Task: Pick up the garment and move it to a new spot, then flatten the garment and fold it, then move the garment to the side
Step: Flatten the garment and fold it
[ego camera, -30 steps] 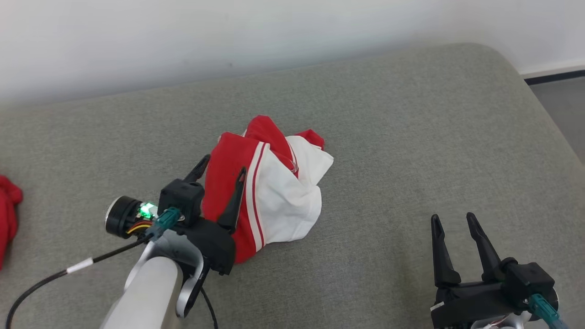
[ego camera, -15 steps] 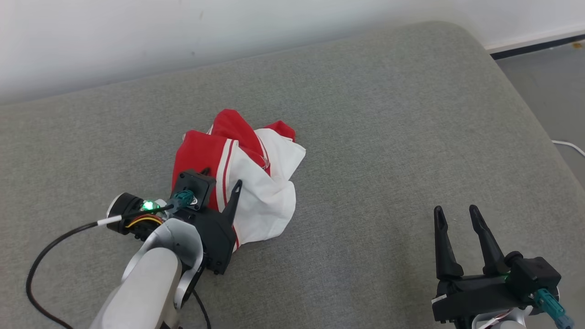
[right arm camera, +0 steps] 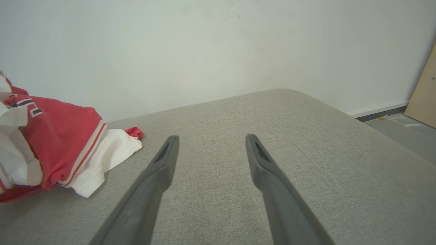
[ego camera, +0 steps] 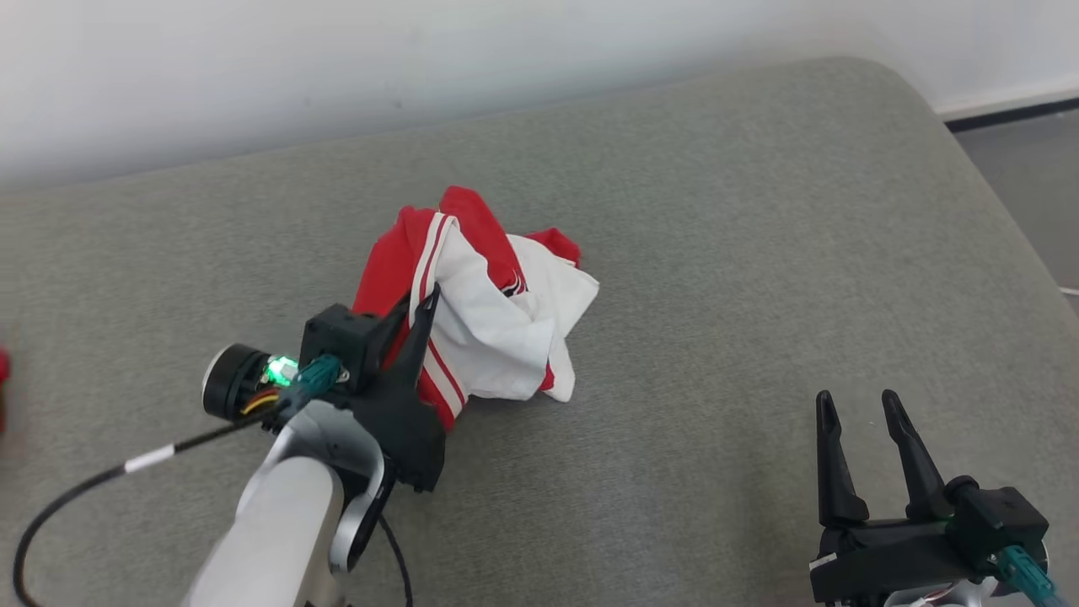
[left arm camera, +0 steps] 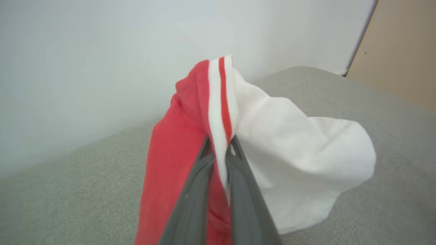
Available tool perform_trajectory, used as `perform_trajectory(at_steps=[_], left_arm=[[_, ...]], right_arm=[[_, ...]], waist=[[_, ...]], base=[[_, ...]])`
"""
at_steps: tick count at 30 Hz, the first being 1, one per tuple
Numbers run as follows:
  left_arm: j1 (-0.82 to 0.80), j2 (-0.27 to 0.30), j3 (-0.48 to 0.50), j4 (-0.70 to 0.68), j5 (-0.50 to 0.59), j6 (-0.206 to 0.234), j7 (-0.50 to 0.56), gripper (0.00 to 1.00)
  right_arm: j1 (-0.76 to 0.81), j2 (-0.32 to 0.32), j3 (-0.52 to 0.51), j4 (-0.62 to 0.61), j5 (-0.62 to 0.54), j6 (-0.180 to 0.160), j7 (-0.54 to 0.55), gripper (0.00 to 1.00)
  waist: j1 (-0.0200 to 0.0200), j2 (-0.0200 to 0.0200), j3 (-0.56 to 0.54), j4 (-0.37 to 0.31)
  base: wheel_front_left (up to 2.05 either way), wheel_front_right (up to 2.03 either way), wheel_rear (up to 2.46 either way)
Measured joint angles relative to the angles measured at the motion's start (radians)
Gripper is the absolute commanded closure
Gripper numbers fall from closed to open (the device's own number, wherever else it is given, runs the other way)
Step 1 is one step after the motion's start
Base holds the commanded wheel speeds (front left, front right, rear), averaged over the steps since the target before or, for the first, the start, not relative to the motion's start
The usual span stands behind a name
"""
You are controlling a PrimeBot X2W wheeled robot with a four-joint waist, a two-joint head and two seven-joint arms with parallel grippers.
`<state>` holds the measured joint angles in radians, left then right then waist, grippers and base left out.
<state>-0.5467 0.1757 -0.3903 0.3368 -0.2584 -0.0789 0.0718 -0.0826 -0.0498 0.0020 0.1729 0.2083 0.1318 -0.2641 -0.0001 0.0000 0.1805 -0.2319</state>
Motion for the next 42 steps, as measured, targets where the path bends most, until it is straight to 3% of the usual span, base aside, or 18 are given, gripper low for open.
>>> perform_trajectory(at_steps=[9, 18, 19, 20, 25, 32, 37, 42], left_arm=[[0.196, -0.005, 0.047, -0.120, -0.059, 0.058, -0.097, 1.00], [0.410, -0.029, 0.065, -0.075, -0.121, 0.087, -0.178, 1.00], [0.421, -0.032, 0.068, -0.065, -0.125, 0.089, -0.188, 0.62], [0.430, -0.033, 0.070, -0.055, -0.128, 0.092, -0.196, 0.01], [0.456, -0.034, 0.084, -0.056, -0.130, 0.106, -0.256, 0.00], [0.451, 0.011, 0.144, -0.194, -0.128, 0.132, -0.300, 0.00], [0.412, 0.069, 0.177, -0.279, -0.123, 0.150, -0.228, 0.00], [0.401, 0.088, 0.153, -0.309, -0.111, 0.161, -0.140, 0.00]], right_arm=[[0.017, 0.000, -0.002, -0.001, -0.017, 0.000, 0.000, 0.00], [0.025, 0.000, 0.002, 0.003, -0.028, 0.000, 0.000, 0.00], [0.026, 0.000, 0.002, 0.005, -0.031, 0.000, 0.000, 0.00], [0.026, 0.000, 0.002, 0.006, -0.034, 0.000, 0.000, 0.00], [0.032, 0.000, -0.008, 0.006, -0.038, 0.000, 0.000, 0.00], [0.040, 0.000, -0.006, 0.010, -0.039, 0.000, 0.000, 0.00], [0.041, 0.000, 0.010, 0.019, -0.022, 0.000, 0.000, 0.00], [0.046, 0.000, 0.005, 0.021, -0.017, 0.000, 0.000, 0.00]], waist=[[-0.0001, -0.0001, -0.031, 0.109], [-0.0001, -0.0001, -0.059, 0.180], [0.0000, -0.0001, -0.061, 0.183], [0.0000, -0.0001, -0.064, 0.185], [0.0000, -0.0002, -0.074, 0.190], [0.0000, -0.0001, -0.091, 0.193], [0.0000, 0.0000, -0.099, 0.163], [0.0001, -0.0001, -0.102, 0.130]], base=[[0.00, 0.00, 0.00], [0.00, 0.00, 0.00], [0.00, 0.00, 0.00], [0.00, 0.00, 0.00], [0.00, 0.00, 0.00], [0.00, 0.00, 0.00], [0.00, 0.00, 0.00], [0.00, 0.00, 0.00]])
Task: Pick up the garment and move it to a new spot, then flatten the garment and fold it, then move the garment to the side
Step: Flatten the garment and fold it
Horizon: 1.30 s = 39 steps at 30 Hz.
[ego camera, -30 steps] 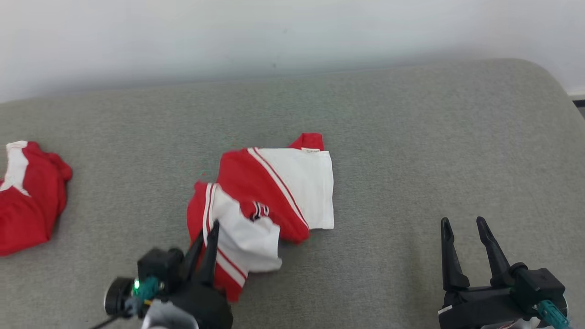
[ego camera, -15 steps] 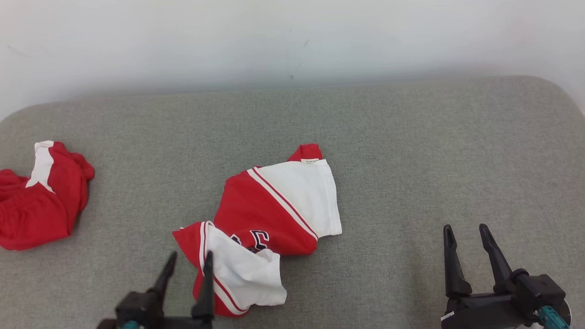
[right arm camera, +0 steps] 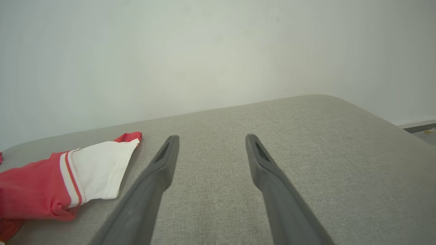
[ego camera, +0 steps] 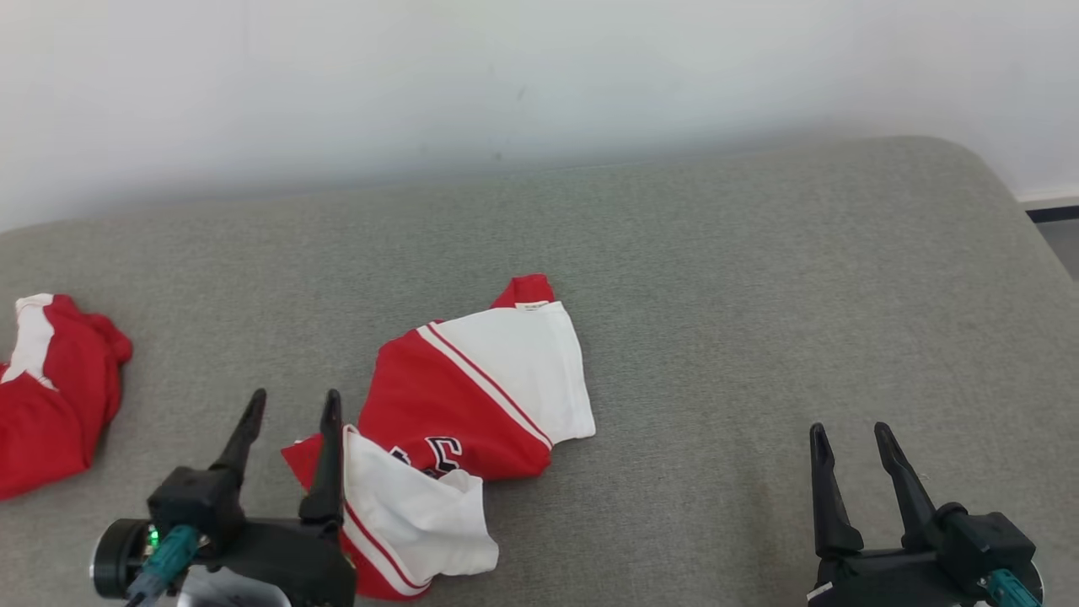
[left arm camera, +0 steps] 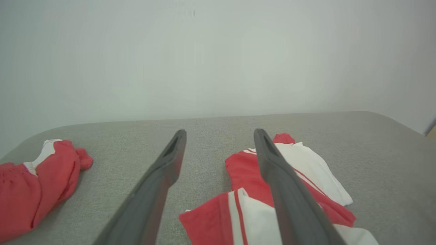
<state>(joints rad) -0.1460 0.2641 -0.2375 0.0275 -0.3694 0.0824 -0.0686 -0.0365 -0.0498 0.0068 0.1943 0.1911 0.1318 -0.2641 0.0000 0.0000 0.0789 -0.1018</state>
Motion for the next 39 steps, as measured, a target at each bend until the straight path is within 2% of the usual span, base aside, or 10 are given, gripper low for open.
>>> perform_trajectory(at_steps=[5, 12, 21, 28, 29, 30, 31, 39], left_arm=[[0.014, 0.005, -0.039, -0.034, 0.017, 0.017, 0.086, 0.00], [0.069, 0.001, -0.074, -0.075, 0.007, 0.040, 0.188, 0.00], [0.085, 0.013, -0.075, -0.042, -0.007, 0.041, 0.225, 0.00], [0.083, 0.017, -0.071, 0.040, -0.030, 0.032, 0.227, 0.00], [0.081, 0.016, -0.070, 0.051, -0.037, 0.031, 0.225, 0.36], [0.079, 0.016, -0.073, 0.062, -0.035, 0.032, 0.223, 0.86], [0.077, 0.017, -0.076, 0.070, -0.031, 0.031, 0.223, 1.00], [0.071, 0.004, -0.074, 0.040, -0.035, 0.033, 0.176, 1.00]], right_arm=[[0.014, 0.000, -0.011, -0.001, 0.001, 0.000, 0.000, 0.00], [0.031, 0.000, -0.025, 0.000, -0.001, 0.000, 0.000, 0.00], [0.029, 0.000, -0.016, -0.002, -0.003, 0.000, 0.000, 0.00], [0.020, 0.000, -0.013, -0.004, -0.007, 0.000, 0.000, 0.00], [0.018, 0.000, -0.013, -0.005, -0.007, 0.000, 0.000, 0.00], [0.017, 0.000, -0.014, -0.006, -0.007, 0.000, 0.000, 0.00], [0.017, 0.000, -0.014, -0.008, -0.007, 0.000, 0.000, 0.00], [0.026, 0.000, -0.033, -0.016, -0.008, 0.000, 0.000, 0.00]], waist=[[0.0000, 0.0001, -0.006, -0.020], [0.0000, 0.0000, -0.026, -0.010], [0.0000, 0.0000, -0.025, -0.006], [0.0000, 0.0001, -0.007, -0.021], [0.0000, 0.0000, -0.004, -0.023], [0.0000, 0.0000, -0.001, -0.026], [0.0000, 0.0001, 0.002, -0.028], [0.0000, 0.0000, 0.012, -0.009]], base=[[0.00, 0.00, 0.00], [0.00, 0.00, 0.00], [0.00, 0.00, 0.00], [0.00, 0.00, 0.00], [0.00, 0.00, 0.00], [0.00, 0.00, 0.00], [0.00, 0.00, 0.00], [0.00, 0.00, 0.00]])
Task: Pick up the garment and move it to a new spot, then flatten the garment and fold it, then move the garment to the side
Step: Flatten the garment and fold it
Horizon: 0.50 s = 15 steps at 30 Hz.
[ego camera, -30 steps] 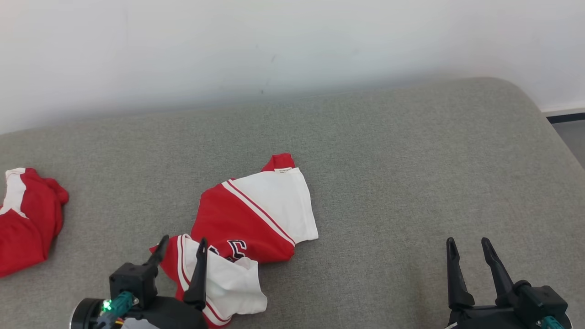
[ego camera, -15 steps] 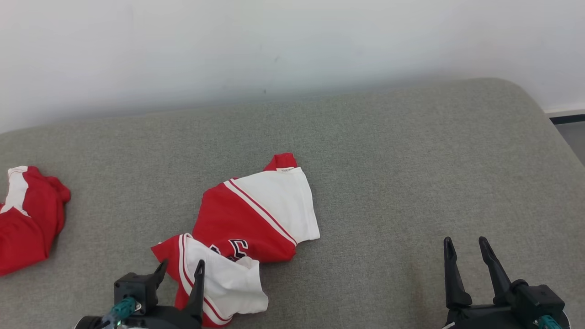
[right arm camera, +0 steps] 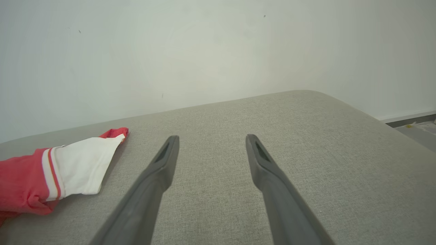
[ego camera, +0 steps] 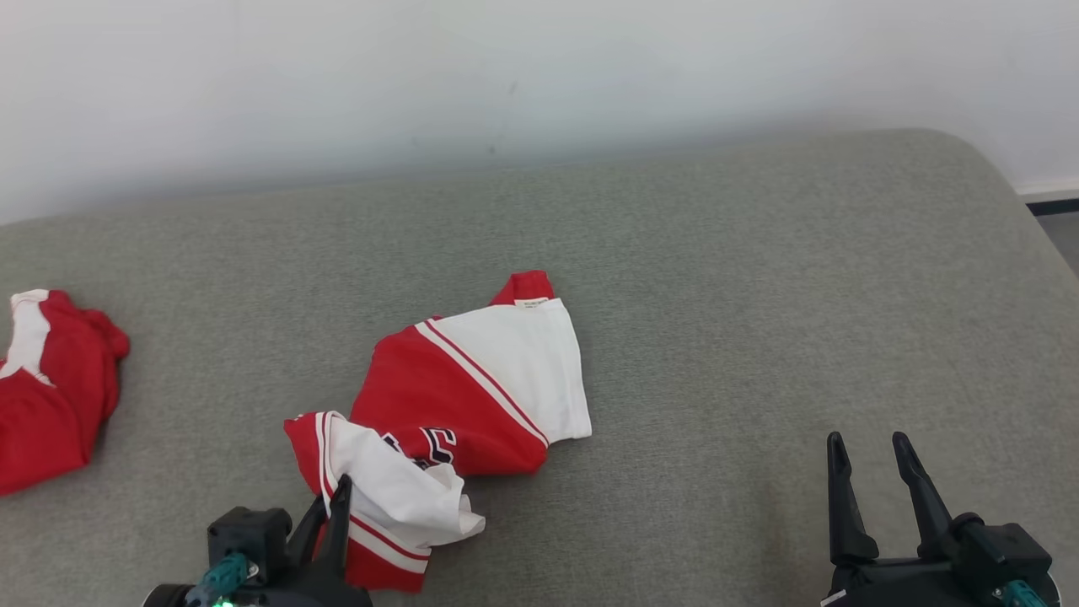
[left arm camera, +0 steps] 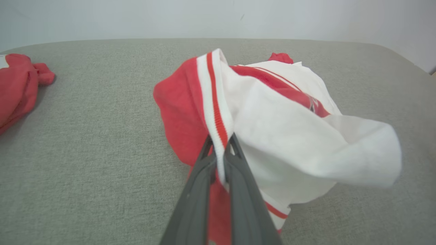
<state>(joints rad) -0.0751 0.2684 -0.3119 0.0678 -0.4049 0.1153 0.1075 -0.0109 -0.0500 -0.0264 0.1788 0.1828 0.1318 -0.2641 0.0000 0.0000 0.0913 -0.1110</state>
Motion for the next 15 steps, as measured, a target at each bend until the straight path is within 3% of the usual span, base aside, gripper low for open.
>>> perform_trajectory(at_steps=[7, 13, 14, 15], left_arm=[[0.052, -0.021, 0.005, -0.037, -0.018, 0.007, -0.063, 1.00], [0.117, -0.058, 0.003, 0.041, -0.061, -0.002, -0.123, 1.00], [0.122, -0.065, -0.001, 0.061, -0.063, -0.003, -0.130, 0.80], [0.126, -0.068, -0.007, 0.077, -0.063, -0.009, -0.137, 0.25]], right_arm=[[0.000, 0.000, 0.012, 0.004, -0.002, 0.000, 0.000, 0.00], [0.000, 0.000, 0.012, 0.007, -0.009, 0.000, 0.000, 0.00], [0.000, 0.000, 0.012, 0.008, -0.009, 0.000, 0.000, 0.00], [0.000, 0.000, 0.011, 0.009, -0.011, 0.000, 0.000, 0.00]], waist=[[0.0000, 0.0000, -0.008, 0.053], [-0.0001, 0.0000, -0.018, 0.088], [0.0000, 0.0000, -0.020, 0.091], [0.0000, 0.0000, -0.021, 0.094]], base=[[0.00, 0.00, 0.00], [0.00, 0.00, 0.00], [0.00, 0.00, 0.00], [0.00, 0.00, 0.00]])
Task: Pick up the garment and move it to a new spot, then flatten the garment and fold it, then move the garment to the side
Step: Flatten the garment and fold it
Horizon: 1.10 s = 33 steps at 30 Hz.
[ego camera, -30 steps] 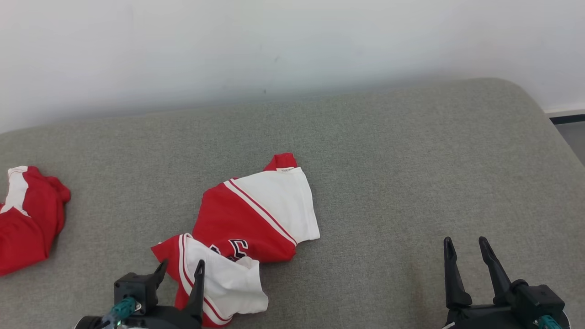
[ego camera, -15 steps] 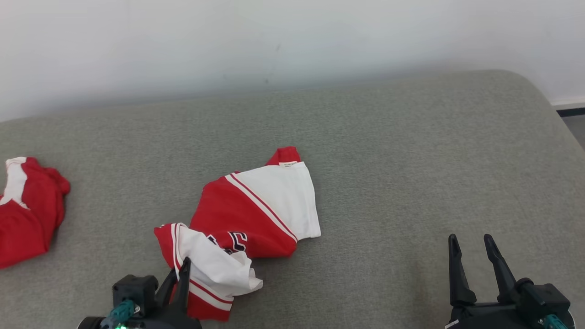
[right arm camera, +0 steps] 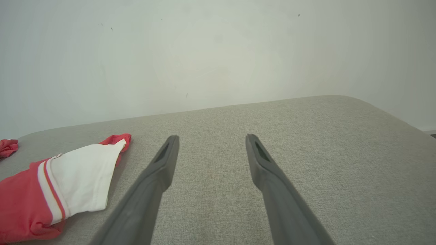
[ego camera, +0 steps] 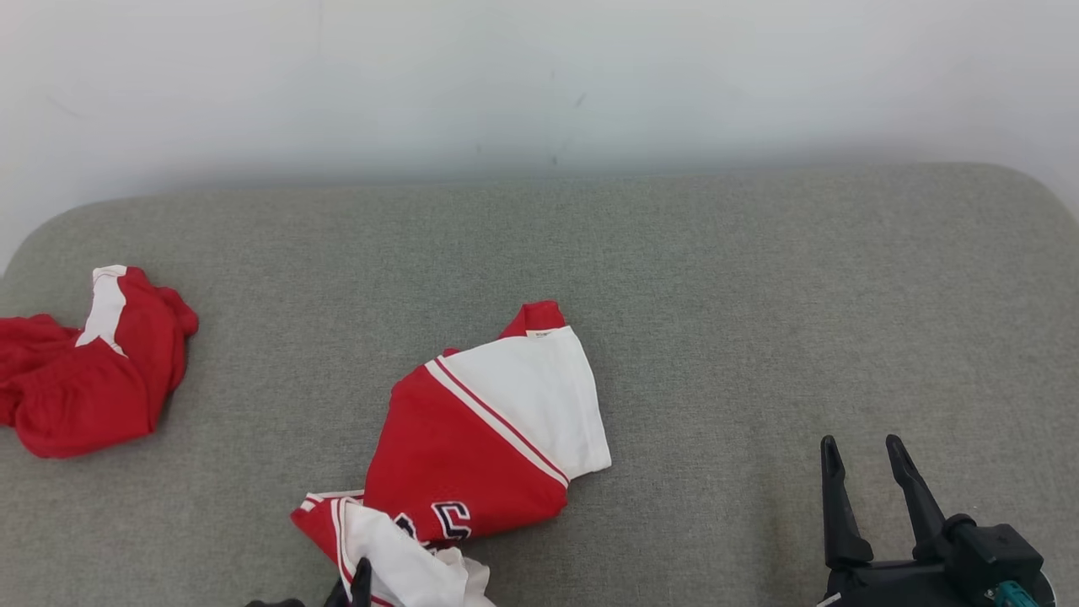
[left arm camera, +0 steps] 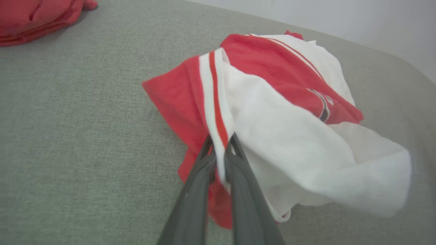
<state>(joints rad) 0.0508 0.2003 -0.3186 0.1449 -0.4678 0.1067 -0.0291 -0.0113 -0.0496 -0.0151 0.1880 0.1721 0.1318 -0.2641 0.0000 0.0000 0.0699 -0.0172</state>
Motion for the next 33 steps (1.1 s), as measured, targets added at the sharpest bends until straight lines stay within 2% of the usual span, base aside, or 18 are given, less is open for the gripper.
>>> perform_trajectory(at_steps=[1, 7, 14, 21, 28, 33], left_arm=[[0.004, -0.005, 0.000, 0.011, 0.000, -0.001, -0.020, 0.00], [0.002, -0.009, 0.027, 0.005, 0.002, 0.002, -0.119, 0.00], [-0.040, 0.041, 0.070, -0.112, 0.038, 0.026, -0.157, 0.00], [-0.202, 0.145, 0.096, -0.196, 0.069, 0.013, -0.051, 0.00], [-0.407, 0.229, 0.113, -0.201, 0.039, -0.055, 0.106, 0.00], [-0.517, 0.273, 0.093, -0.148, 0.003, -0.108, 0.245, 0.00]], right_arm=[[0.000, 0.000, -0.001, 0.002, -0.001, 0.000, 0.000, 0.00], [0.000, 0.000, -0.005, 0.005, -0.005, 0.000, 0.000, 0.00], [0.001, 0.000, 0.000, 0.007, 0.001, 0.000, 0.000, 0.00], [-0.012, 0.000, 0.011, 0.011, 0.017, 0.000, 0.000, 0.00], [-0.045, 0.000, 0.023, 0.018, 0.046, 0.000, 0.000, 0.00], [-0.065, 0.000, 0.034, 0.024, 0.077, 0.000, 0.000, 0.00]], waist=[[0.0000, 0.0000, -0.002, 0.002], [0.0000, 0.0000, -0.013, 0.009], [-0.0001, 0.0000, -0.016, 0.002], [0.0000, 0.0000, 0.002, -0.030], [0.0000, 0.0000, 0.039, -0.085], [0.0001, 0.0001, 0.081, -0.142]], base=[[0.00, 0.00, 0.00], [0.00, 0.00, 0.00], [0.00, 0.00, 0.00], [0.00, 0.00, 0.00], [0.00, 0.00, 0.00], [0.00, 0.00, 0.00]])
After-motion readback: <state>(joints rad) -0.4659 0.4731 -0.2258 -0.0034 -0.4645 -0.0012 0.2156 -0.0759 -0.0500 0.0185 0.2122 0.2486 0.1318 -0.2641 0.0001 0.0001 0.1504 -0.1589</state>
